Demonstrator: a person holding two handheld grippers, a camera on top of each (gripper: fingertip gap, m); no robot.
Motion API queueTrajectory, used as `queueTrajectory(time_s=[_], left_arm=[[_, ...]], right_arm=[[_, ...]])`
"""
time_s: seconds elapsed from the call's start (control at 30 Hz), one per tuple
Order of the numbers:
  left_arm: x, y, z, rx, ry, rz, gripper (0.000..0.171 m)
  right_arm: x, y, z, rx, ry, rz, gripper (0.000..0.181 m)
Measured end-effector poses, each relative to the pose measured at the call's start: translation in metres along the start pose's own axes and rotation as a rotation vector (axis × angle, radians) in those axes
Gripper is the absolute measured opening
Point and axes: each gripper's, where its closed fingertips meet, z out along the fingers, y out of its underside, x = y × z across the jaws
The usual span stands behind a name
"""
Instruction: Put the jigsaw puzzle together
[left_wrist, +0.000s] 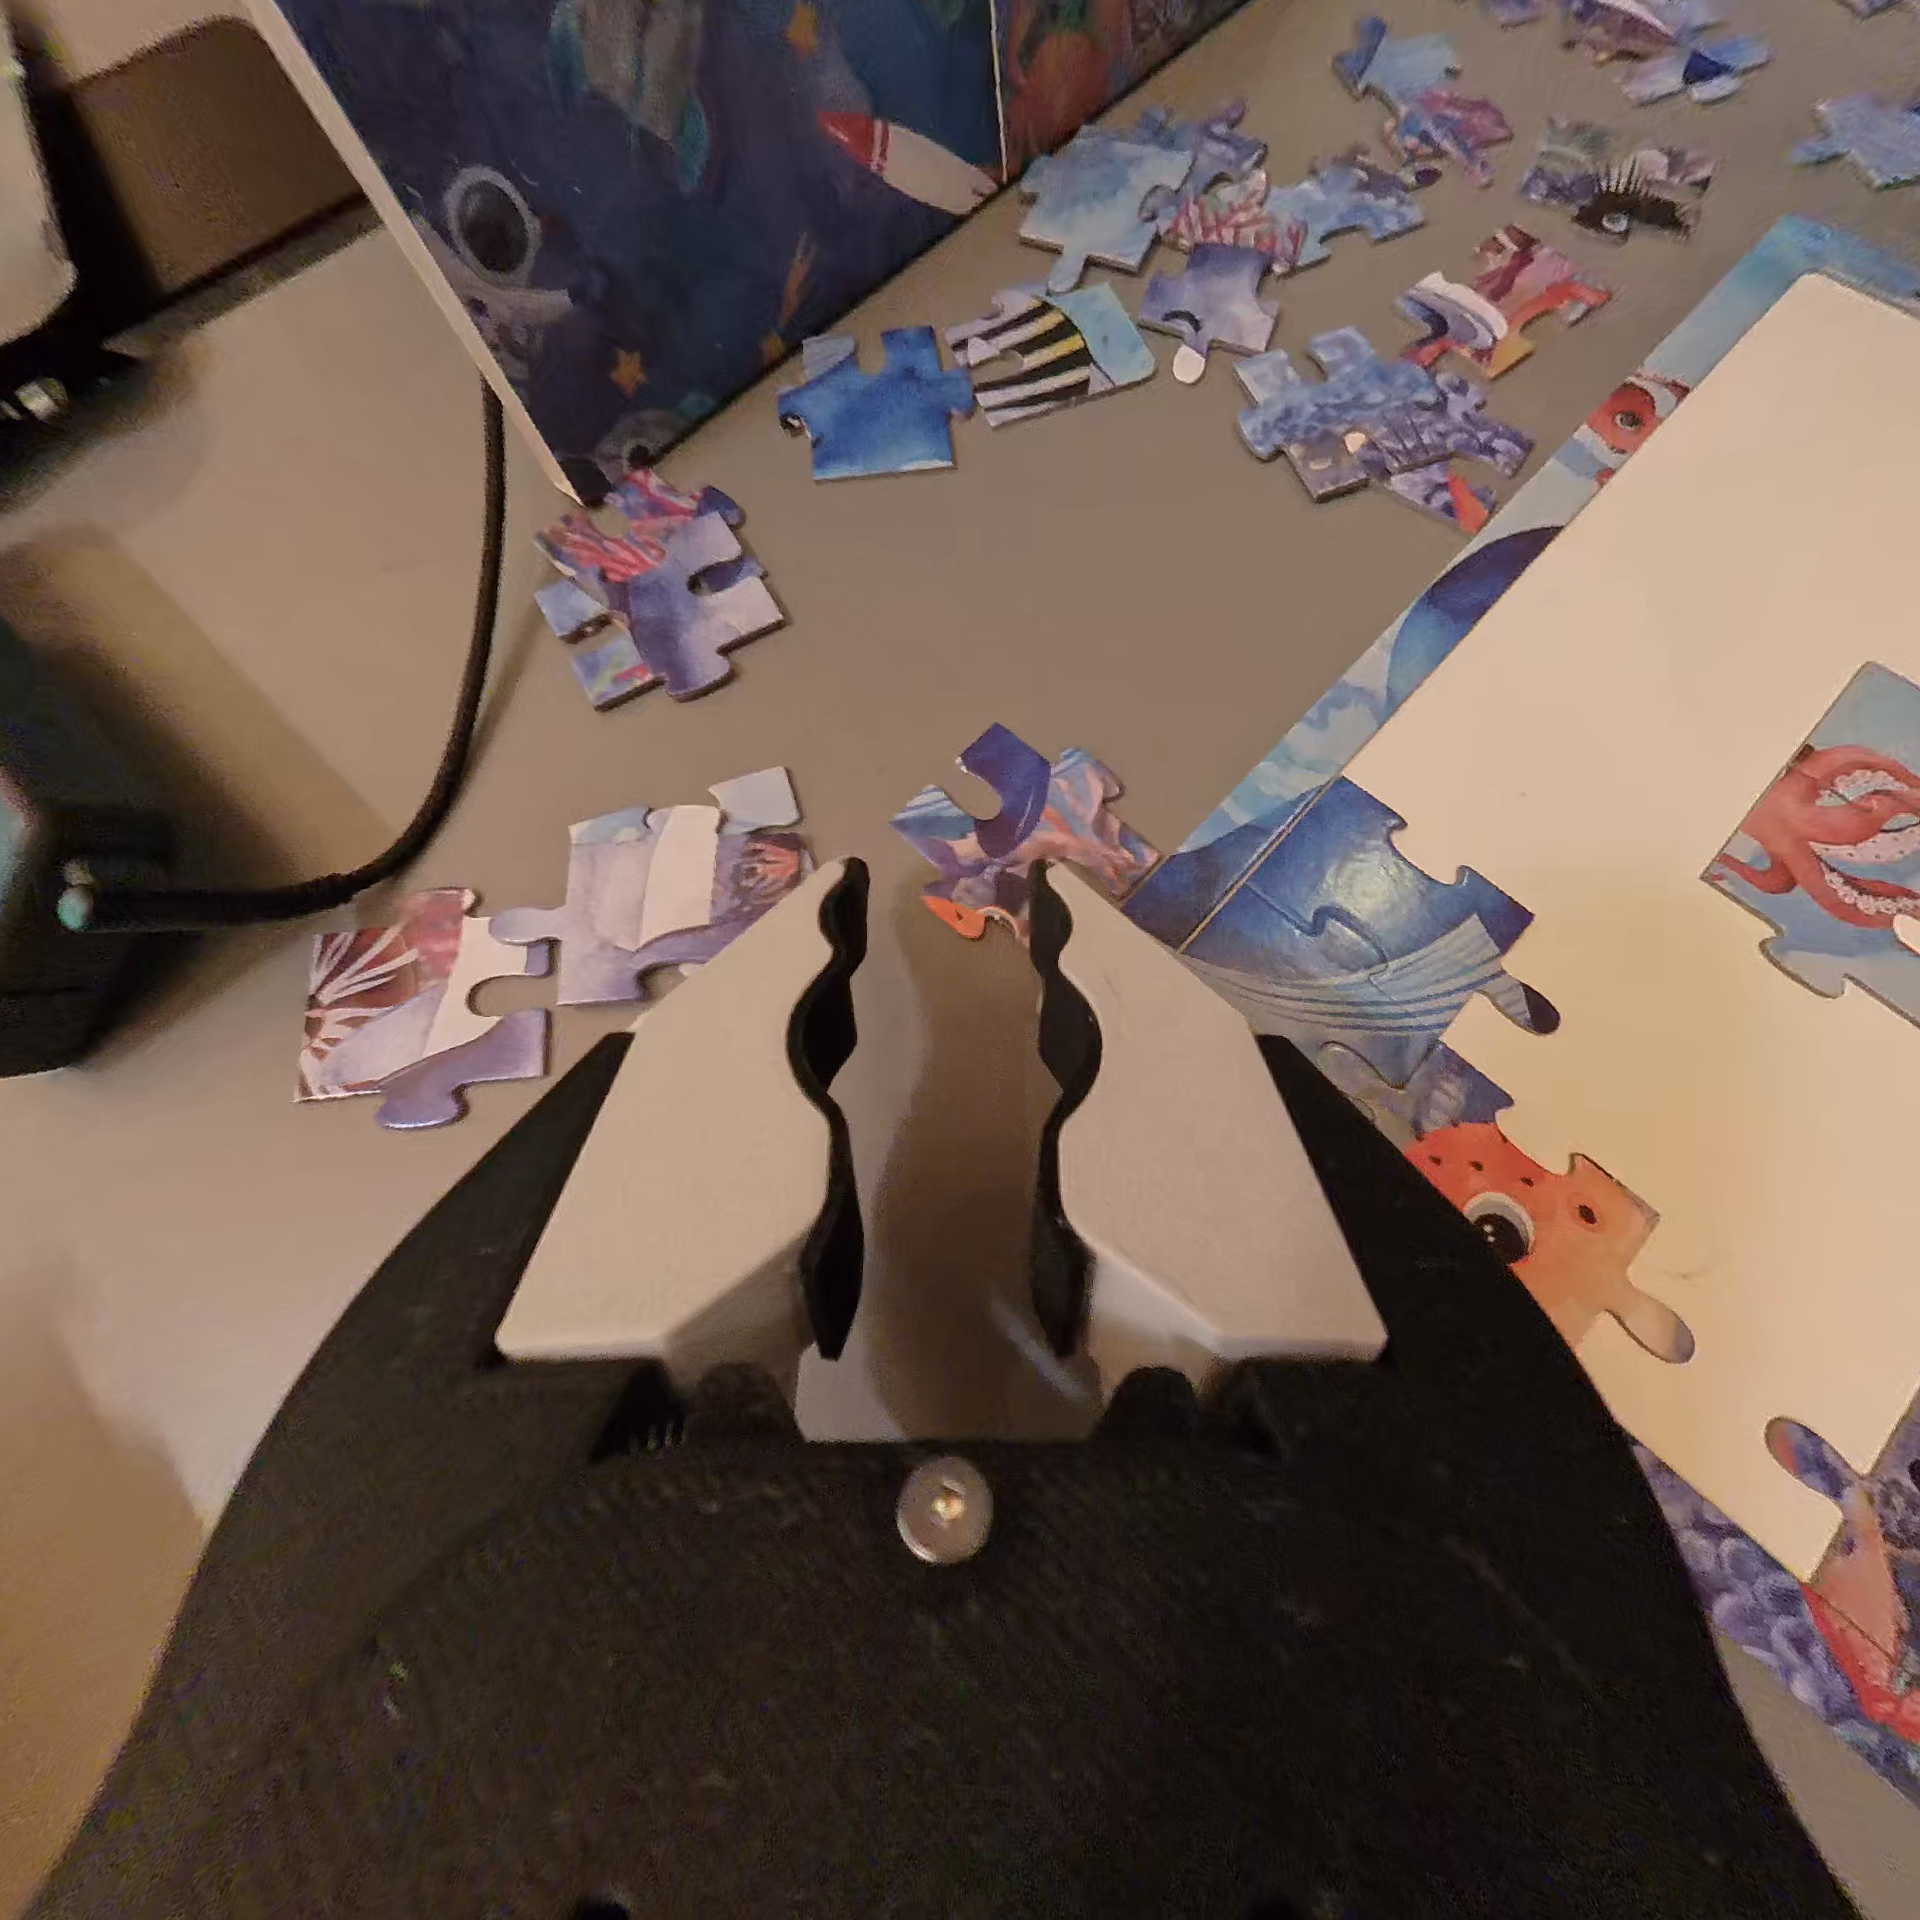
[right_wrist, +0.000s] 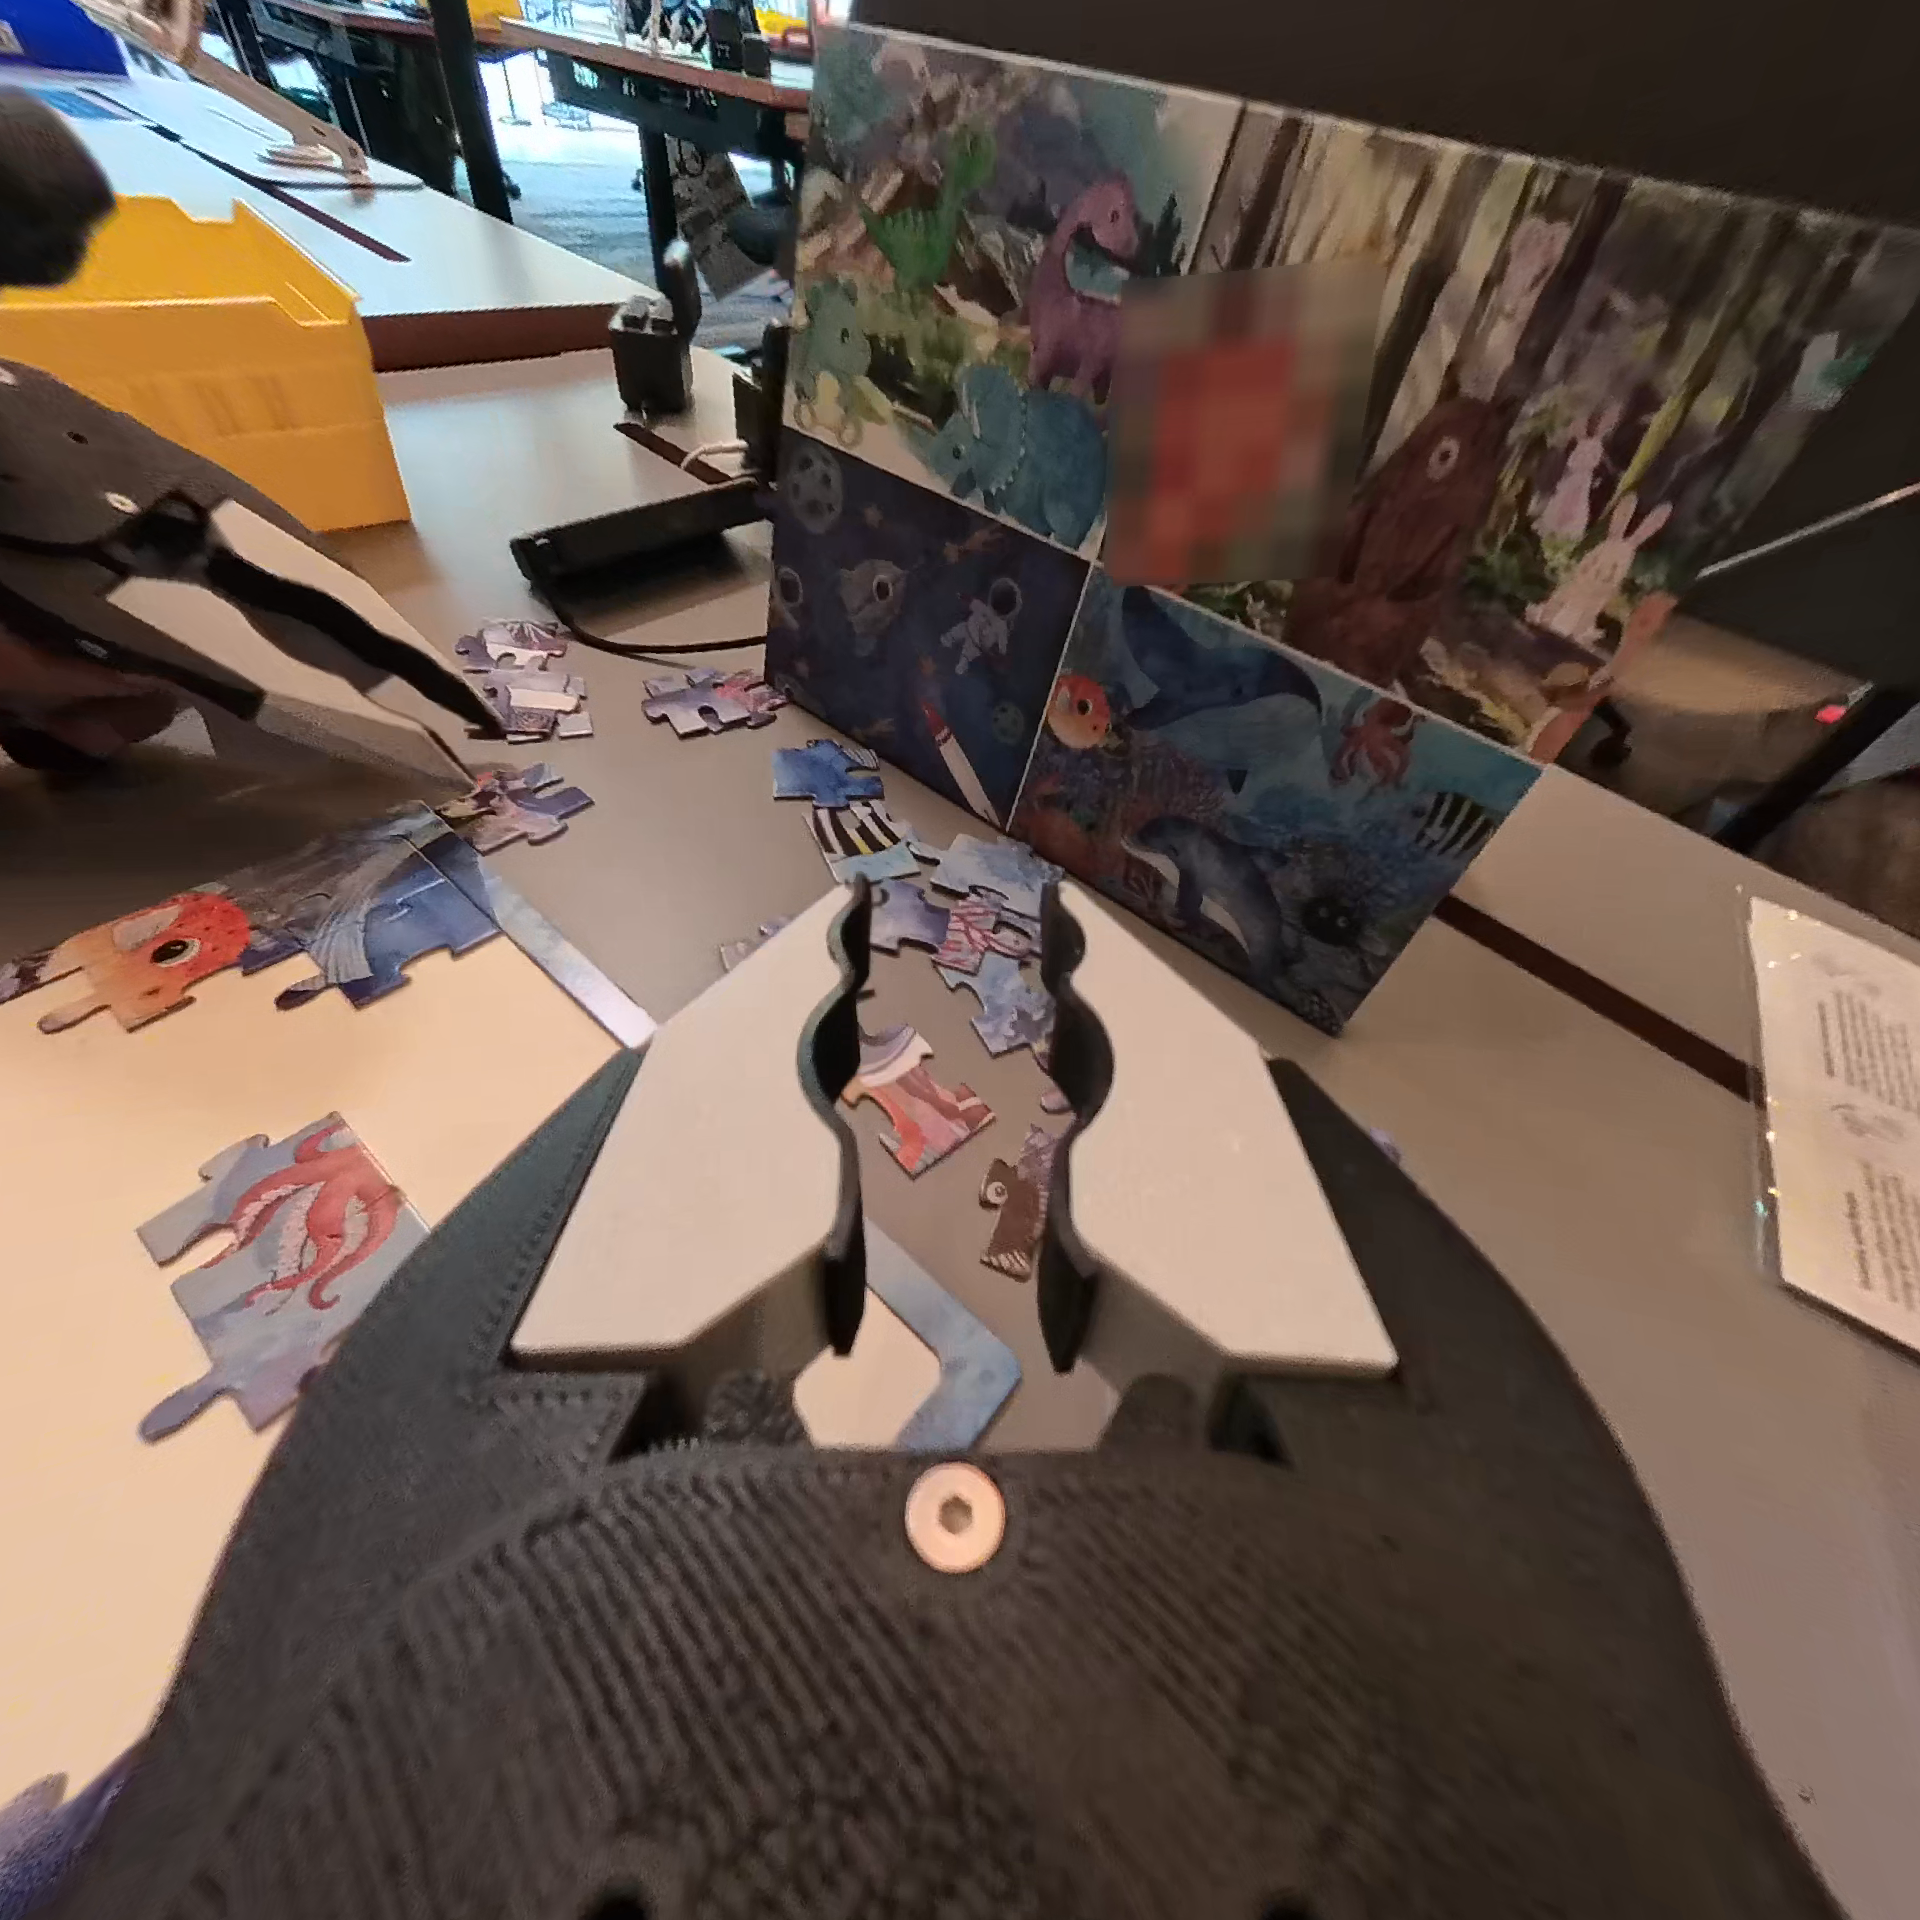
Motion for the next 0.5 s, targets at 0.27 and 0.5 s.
queueTrajectory(time_s=[0.27, 0.5], left_arm=[[0.0048, 0.0083, 0.0073, -0.071, 0.026, -0.001, 0.023], [0.0036, 0.0052, 0.0044, -0.043, 0.013, -0.001, 0.0]], right_arm=[[-0.0089, -0.0067, -0.0005, 0.026, -0.024, 0.007, 0.031], [-0.0077, -0.0028, 0.0016, 0.032, -0.044, 0.057, 0.031]])
